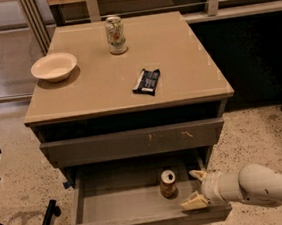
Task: Pick orange can from middle drawer and place on counter
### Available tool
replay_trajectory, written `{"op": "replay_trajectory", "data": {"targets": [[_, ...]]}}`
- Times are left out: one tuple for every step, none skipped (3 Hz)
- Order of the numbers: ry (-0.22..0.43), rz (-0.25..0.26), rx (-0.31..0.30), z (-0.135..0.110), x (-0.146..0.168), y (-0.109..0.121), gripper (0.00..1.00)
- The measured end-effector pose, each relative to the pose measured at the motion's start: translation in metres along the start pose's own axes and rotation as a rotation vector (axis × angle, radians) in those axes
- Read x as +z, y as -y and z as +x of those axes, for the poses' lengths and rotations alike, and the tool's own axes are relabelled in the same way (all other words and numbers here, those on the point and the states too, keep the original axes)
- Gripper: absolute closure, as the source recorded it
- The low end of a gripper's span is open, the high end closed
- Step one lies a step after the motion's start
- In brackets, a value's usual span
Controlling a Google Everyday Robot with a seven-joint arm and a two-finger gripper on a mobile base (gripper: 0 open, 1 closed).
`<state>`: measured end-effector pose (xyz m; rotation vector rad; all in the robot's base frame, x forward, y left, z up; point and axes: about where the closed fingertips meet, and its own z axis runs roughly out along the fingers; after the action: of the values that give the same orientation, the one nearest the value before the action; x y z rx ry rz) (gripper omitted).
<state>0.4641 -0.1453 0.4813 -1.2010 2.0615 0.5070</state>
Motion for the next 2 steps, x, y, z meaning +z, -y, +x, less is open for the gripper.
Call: {"op": "replay_trajectory", "data": {"targets": [[0.03,-0.003,0.0,-0.005,0.013,0.0,0.39],[0.064,-0.005,0.005,-0.012,0.032,0.001,0.37]]}}
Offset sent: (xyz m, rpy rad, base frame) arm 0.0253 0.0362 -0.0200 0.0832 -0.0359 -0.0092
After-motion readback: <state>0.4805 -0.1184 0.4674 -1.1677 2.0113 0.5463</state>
